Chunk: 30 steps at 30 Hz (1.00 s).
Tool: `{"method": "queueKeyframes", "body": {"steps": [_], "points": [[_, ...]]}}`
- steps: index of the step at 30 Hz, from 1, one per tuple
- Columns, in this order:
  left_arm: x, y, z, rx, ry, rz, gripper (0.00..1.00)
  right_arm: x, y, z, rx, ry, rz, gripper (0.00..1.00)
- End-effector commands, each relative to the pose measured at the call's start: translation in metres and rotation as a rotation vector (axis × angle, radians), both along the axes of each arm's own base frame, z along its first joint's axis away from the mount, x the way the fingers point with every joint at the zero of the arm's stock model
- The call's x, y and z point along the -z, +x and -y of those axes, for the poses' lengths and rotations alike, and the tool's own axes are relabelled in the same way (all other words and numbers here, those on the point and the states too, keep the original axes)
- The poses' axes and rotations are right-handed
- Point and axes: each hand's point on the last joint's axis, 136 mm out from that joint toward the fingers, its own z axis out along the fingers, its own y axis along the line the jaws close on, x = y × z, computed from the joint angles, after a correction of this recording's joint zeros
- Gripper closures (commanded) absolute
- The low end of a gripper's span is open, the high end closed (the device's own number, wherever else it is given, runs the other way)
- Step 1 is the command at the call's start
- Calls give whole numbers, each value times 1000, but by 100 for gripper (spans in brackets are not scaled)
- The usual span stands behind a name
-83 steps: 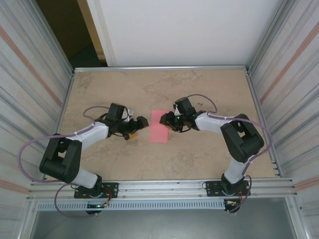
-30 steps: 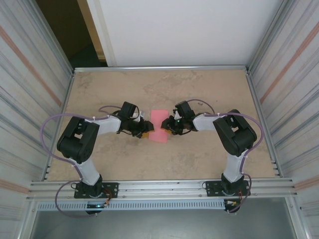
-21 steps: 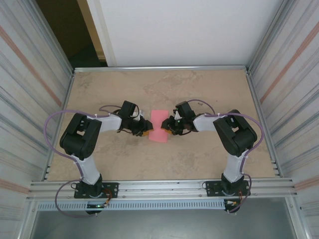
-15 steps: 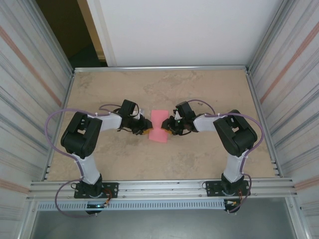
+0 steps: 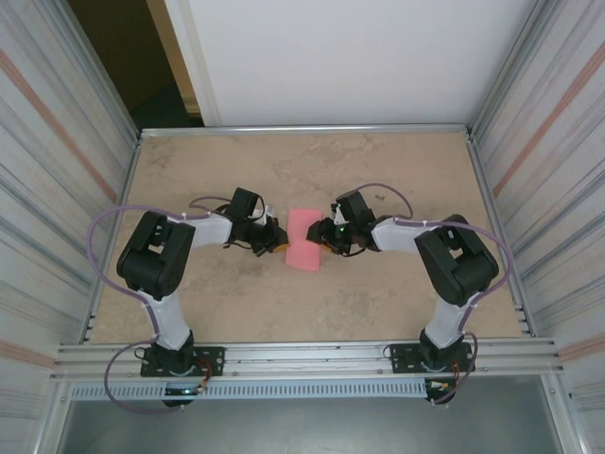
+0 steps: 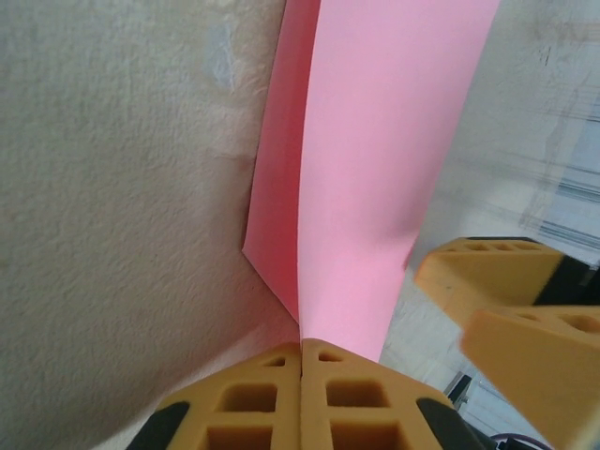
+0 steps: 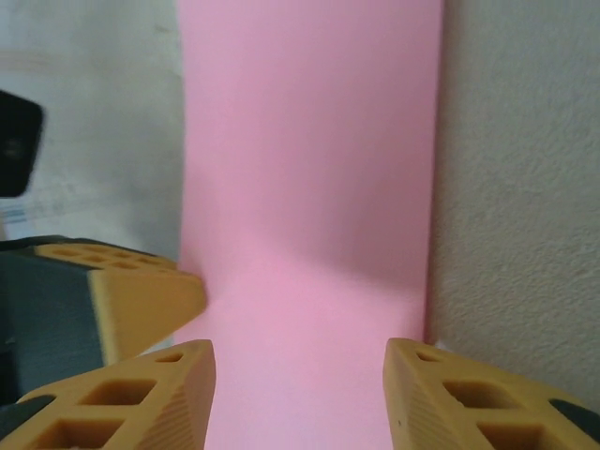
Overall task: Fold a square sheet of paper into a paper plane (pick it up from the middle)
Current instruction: Third fold the triangle at the center of the table.
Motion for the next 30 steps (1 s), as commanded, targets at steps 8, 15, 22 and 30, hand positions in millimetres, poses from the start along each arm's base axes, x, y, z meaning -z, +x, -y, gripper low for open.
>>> {"method": "queueKeyframes", "body": {"steps": [8,15,22,30], "points": [[-26,7,0,-52,-38,34,98,-61,3,2,-169,-237,481,36],[-33,6,3,-50,-41,19,97,-52,-30,-24,-432,-375,767,39],[-36,6,3,-49,-39,11,97,-31,-50,-39,-590,-448,893,36],[-39,6,5,-43,-40,17,97,-7,-61,-57,-739,-577,946,33]]}}
